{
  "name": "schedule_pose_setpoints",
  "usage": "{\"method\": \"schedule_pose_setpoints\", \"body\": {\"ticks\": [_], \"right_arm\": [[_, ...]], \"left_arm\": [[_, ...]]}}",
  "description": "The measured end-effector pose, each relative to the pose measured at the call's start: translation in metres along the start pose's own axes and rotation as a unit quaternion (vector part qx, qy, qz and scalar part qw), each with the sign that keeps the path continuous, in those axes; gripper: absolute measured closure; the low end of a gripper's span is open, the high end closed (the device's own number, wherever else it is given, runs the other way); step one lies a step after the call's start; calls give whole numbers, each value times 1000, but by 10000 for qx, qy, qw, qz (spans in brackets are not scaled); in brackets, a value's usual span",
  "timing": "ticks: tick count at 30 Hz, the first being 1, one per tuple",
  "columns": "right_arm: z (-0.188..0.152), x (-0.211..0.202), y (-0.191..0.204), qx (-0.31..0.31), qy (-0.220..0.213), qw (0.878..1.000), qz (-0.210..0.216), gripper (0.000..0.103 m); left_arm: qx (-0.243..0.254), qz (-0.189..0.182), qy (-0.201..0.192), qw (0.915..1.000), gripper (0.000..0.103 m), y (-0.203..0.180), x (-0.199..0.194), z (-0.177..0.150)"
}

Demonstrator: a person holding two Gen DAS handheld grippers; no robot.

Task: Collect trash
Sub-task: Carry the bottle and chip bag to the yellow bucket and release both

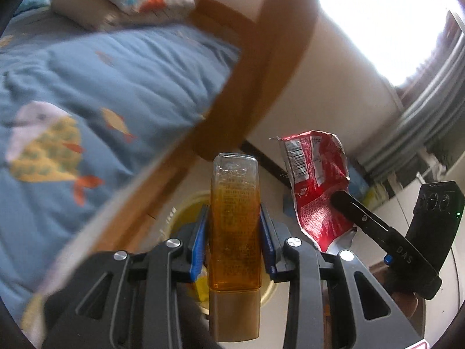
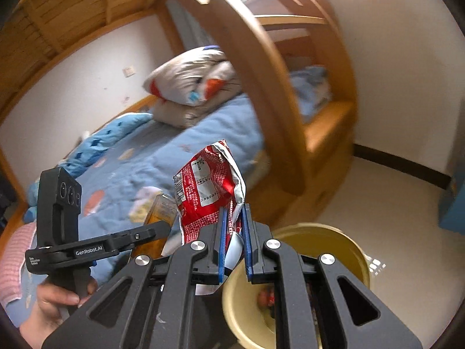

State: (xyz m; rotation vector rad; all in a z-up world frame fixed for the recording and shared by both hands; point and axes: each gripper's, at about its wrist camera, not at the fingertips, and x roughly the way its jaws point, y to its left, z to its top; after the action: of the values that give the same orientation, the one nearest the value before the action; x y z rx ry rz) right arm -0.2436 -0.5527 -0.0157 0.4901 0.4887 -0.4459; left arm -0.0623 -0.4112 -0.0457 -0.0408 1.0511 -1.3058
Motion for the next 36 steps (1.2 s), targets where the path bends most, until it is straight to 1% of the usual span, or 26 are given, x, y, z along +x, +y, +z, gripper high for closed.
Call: {"method": "schedule_pose_setpoints", "body": {"ticks": [6,8,11,15,18,19,20,21,22,23,24,26,27,32,36], "right_arm": [[-21,-7,-43,308,215,9987,-355,92],[-29,-5,-59,382,318,9973,-543,92],[-39,-4,-74,500,468,9952,-699,92],[-45,2,-88,684,591,9928,-783,92],[-47,9,-95,668,712,9921,-791,90],[-48,12,-94,623,792,9916,-810,88],[-49,15,-95,571,876,9899,-961,73],[-50,16,-95,515,894,9880,-1148,61],[-51,14,-95,471,822,9865,-1335,46],[-52,13,-97,492,773,9861,-1389,46],[-53,12,-100,548,763,9865,-1338,46],[-53,9,-107,767,726,9877,-1157,46],[-53,8,-109,868,714,9875,-1103,46],[-55,9,-113,1098,796,9867,-892,46],[-58,11,-111,1100,876,9865,-835,46]], "left_arm": [[171,-98,570,9982,70,-22,48,-16],[264,-64,779,9966,70,-28,64,-22],[361,21,973,9946,70,-33,82,-26],[431,94,1116,9928,70,-39,101,-26],[450,136,1157,9922,70,-39,109,-24],[427,158,1182,9919,70,-38,110,-24],[374,246,1229,9914,70,-34,113,-25],[349,318,1274,9907,65,-33,115,-26],[302,365,1319,9901,58,-32,119,-27],[232,395,1305,9904,38,-29,119,-28],[199,461,1225,9912,27,-27,117,-27],[303,517,1137,9917,20,-29,113,-27],[412,543,1163,9909,17,-31,114,-28],[874,712,1290,9852,16,-44,121,-36],[968,711,1264,9847,16,-46,120,-36]]}}
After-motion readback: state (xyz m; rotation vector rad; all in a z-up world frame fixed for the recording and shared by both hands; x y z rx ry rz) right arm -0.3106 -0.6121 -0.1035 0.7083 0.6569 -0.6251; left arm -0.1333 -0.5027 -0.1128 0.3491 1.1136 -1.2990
